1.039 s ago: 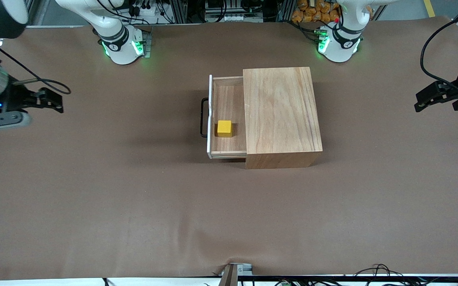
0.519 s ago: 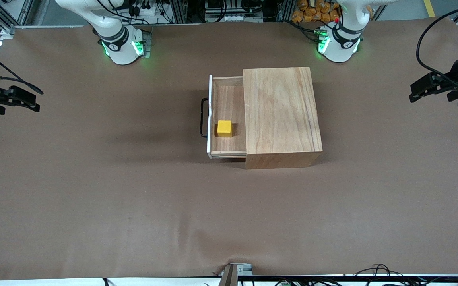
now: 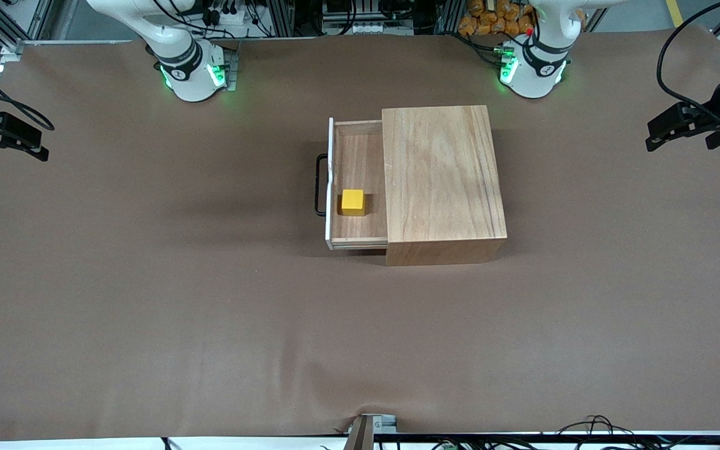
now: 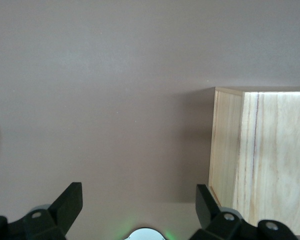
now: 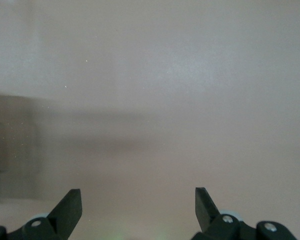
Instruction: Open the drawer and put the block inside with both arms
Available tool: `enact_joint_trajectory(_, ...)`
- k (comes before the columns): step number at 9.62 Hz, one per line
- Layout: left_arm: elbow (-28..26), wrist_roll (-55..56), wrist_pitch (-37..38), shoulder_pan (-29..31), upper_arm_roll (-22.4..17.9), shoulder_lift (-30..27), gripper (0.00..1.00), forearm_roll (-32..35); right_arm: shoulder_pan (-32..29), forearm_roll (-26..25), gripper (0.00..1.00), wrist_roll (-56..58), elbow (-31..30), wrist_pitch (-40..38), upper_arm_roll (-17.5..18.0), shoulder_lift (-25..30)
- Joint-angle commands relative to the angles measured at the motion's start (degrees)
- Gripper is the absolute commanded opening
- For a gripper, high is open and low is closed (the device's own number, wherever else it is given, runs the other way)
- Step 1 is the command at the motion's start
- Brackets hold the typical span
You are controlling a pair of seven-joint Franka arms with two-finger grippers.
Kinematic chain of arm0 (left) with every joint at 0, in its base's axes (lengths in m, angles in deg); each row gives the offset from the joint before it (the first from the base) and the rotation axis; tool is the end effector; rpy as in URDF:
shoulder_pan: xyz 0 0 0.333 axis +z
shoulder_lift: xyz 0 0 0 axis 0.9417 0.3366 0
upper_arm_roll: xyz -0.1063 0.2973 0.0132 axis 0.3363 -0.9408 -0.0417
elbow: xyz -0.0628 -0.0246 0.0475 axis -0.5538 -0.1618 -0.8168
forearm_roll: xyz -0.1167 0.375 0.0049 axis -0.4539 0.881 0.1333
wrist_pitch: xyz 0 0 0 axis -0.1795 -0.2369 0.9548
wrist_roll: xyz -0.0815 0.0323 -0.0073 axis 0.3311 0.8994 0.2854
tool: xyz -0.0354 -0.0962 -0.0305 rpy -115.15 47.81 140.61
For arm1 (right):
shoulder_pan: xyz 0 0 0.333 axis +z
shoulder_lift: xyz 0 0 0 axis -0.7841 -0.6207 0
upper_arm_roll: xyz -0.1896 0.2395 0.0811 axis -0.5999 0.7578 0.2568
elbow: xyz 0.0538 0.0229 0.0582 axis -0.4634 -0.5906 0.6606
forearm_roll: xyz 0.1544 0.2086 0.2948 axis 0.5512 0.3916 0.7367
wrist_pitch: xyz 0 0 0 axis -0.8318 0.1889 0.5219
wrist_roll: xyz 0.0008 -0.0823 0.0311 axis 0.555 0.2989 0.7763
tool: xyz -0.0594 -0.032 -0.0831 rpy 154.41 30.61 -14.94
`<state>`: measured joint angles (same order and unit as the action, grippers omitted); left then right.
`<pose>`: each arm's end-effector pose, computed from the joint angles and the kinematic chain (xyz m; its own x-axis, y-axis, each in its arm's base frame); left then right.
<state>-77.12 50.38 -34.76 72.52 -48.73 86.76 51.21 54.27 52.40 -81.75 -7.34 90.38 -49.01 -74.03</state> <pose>0.5341 -0.0346 0.6504 0.9980 0.0171 -0.0604 0.0155 -0.9995 -0.0269 0.5381 -0.0300 0.6398 0.9975 0.0530 -0.0460 0.0522 -0.9985 -0.0177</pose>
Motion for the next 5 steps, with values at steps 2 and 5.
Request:
enact_joint_trajectory(2,0.0,-0.8,2.0,0.8,0.1,-1.2,1.00,-0.3,0.3,1.1,1.00,-2.5,-0.5,-1.1,-0.4,0.8)
enact_joint_trajectory(5,1.7,-0.3,3.6,0.8,-0.2,-0.8,1.00,0.2,0.3,1.2,1.00,-2.5,-0.5,-1.5,-0.4,0.6)
